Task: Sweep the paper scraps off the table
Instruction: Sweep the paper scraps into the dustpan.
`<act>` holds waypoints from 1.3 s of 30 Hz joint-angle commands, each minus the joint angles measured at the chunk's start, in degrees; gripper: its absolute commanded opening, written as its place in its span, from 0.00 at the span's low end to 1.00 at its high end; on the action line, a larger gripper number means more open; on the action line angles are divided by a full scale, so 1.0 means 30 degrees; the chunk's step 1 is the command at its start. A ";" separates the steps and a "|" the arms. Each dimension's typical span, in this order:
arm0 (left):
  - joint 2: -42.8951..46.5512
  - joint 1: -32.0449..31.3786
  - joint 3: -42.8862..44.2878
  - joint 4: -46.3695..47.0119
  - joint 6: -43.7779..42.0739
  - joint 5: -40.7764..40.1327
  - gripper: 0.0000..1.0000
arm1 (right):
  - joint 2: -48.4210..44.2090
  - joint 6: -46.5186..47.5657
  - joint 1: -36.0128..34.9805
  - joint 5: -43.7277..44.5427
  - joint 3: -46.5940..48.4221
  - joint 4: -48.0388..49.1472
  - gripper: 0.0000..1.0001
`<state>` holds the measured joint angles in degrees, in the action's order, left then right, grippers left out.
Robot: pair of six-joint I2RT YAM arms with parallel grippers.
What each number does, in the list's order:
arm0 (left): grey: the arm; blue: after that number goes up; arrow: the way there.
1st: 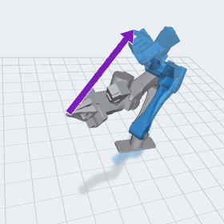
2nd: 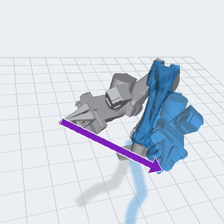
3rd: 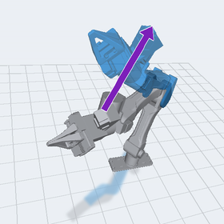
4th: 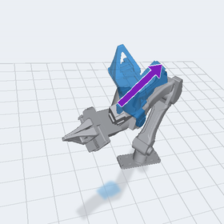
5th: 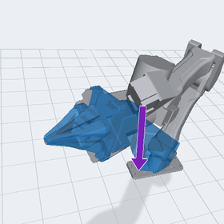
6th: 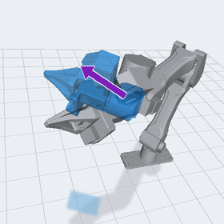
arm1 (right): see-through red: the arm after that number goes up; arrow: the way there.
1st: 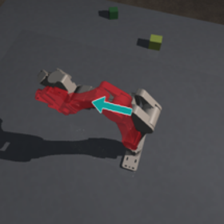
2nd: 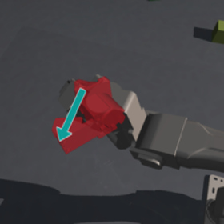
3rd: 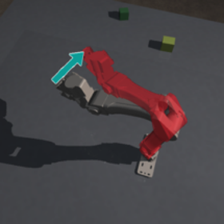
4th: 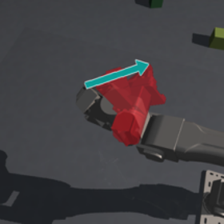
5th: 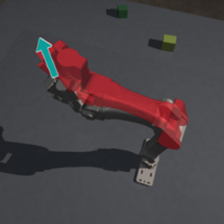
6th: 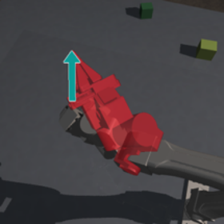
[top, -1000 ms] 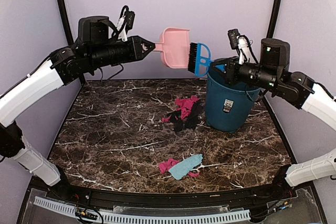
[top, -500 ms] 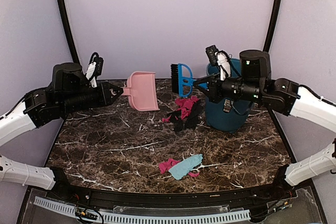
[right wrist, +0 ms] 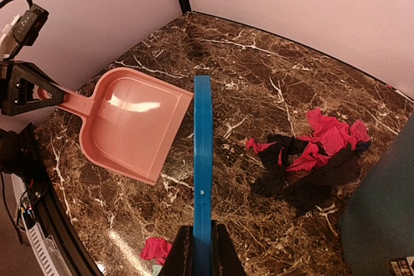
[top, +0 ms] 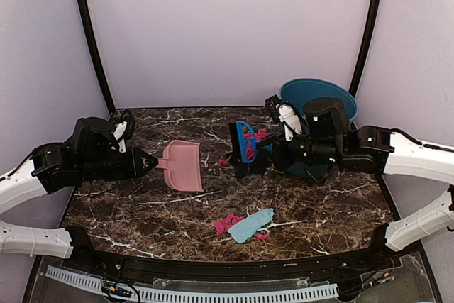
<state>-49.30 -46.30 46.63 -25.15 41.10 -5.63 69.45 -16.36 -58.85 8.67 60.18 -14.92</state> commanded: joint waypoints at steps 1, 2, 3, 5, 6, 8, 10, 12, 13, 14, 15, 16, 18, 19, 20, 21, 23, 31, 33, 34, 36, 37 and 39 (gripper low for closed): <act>0.0589 -0.0063 -0.0727 -0.0720 0.0704 0.0886 0.00 | -0.0191 -0.1038 -0.1010 0.2010 -0.0534 -0.0655 0.00; 0.0630 -0.0063 -0.0883 -0.0769 0.0770 0.1000 0.00 | -0.0289 -0.1203 -0.1217 0.2305 -0.0639 -0.0876 0.00; 0.0675 -0.0063 -0.0962 -0.0871 0.0785 0.1203 0.00 | -0.0400 -0.1381 -0.1371 0.2532 -0.0791 -0.1025 0.00; 0.0767 -0.0063 -0.1182 -0.1025 0.0887 0.1426 0.00 | -0.0656 -0.1751 -0.1602 0.2686 -0.1205 -0.1155 0.00; 0.0792 -0.0049 -0.1304 -0.1089 0.0940 0.1544 0.00 | -0.0808 -0.1929 -0.1709 0.2642 -0.1433 -0.1129 0.00; 0.0917 -0.0062 -0.1507 -0.1107 0.1031 0.1794 0.00 | -0.1005 -0.2241 -0.1811 0.2292 -0.1931 -0.1122 0.00; 0.1023 -0.0063 -0.1726 -0.1080 0.1127 0.2455 0.00 | -0.1173 -0.2531 -0.1886 0.2237 -0.2449 -0.1148 0.00; 0.1089 -0.0063 -0.1959 -0.1048 0.1252 0.2996 0.00 | -0.1302 -0.2804 -0.1937 0.2289 -0.2861 -0.1276 0.00; 0.1114 -0.0063 -0.2042 -0.1050 0.1353 0.3139 0.00 | -0.1406 -0.2925 -0.1945 0.2321 -0.3083 -0.1284 0.00; 0.1170 -0.0063 -0.2215 -0.1014 0.1414 0.3415 0.00 | -0.1473 -0.3045 -0.1946 0.2333 -0.3294 -0.1260 0.00; 0.1199 -0.0063 -0.2405 -0.1018 0.1511 0.3539 0.00 | -0.1588 -0.3105 -0.1946 0.2327 -0.3507 -0.1256 0.00; 0.1257 -0.0063 -0.2500 -0.0948 0.1566 0.3808 0.00 | -0.1661 -0.3190 -0.1946 0.2352 -0.3677 -0.1259 0.00; 0.1349 -0.0063 -0.2773 -0.0746 0.1725 0.4329 0.00 | -0.1781 -0.3339 -0.1938 0.2424 -0.3912 -0.1354 0.00; 0.1376 -0.0063 -0.2932 -0.0693 0.1757 0.4494 0.00 | -0.1824 -0.3402 -0.1945 0.2478 -0.4006 -0.1410 0.00; 0.1411 -0.0063 -0.3013 -0.0574 0.1792 0.4801 0.00 | -0.1874 -0.3461 -0.1938 0.2546 -0.4094 -0.1513 0.00; 0.1437 -0.0063 -0.3168 -0.0463 0.1825 0.4935 0.00 | -0.1905 -0.3509 -0.1960 0.2621 -0.4145 -0.1624 0.00; 0.1466 -0.0063 -0.3443 -0.0337 0.1874 0.5369 0.00 | -0.1919 -0.3642 -0.1945 0.2906 -0.4131 -0.1938 0.00; 0.1572 -0.0051 -0.4264 -0.0052 0.2174 0.6237 0.00 | -0.2002 -0.4382 -0.1996 0.3615 -0.4282 -0.2999 0.00; 0.1567 -0.0069 -0.4440 0.0048 0.2225 0.6417 0.00 | -0.1955 -0.4611 -0.1977 0.3763 -0.4377 -0.3189 0.00; 0.1573 -0.0066 -0.4521 0.0066 0.2263 0.6498 0.00 | -0.1927 -0.4726 -0.2001 0.3837 -0.4426 -0.3244 0.00; 0.1546 -0.0064 -0.4593 -0.0018 0.2266 0.6478 0.00 | -0.1846 -0.4891 -0.2021 0.3974 -0.4496 -0.3403 0.00; 0.1549 -0.0063 -0.4590 -0.0066 0.2266 0.6448 0.00 | -0.1770 -0.4966 -0.2043 0.4070 -0.4525 -0.3479 0.00; 0.1550 -0.0056 -0.4650 -0.0108 0.2292 0.6399 0.00 | -0.1616 -0.5147 -0.2046 0.4307 -0.4584 -0.3692 0.00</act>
<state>-45.60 -46.30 33.65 -26.41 47.59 12.80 64.34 -29.76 -64.23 19.09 47.03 -25.10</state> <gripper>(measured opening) 0.139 0.058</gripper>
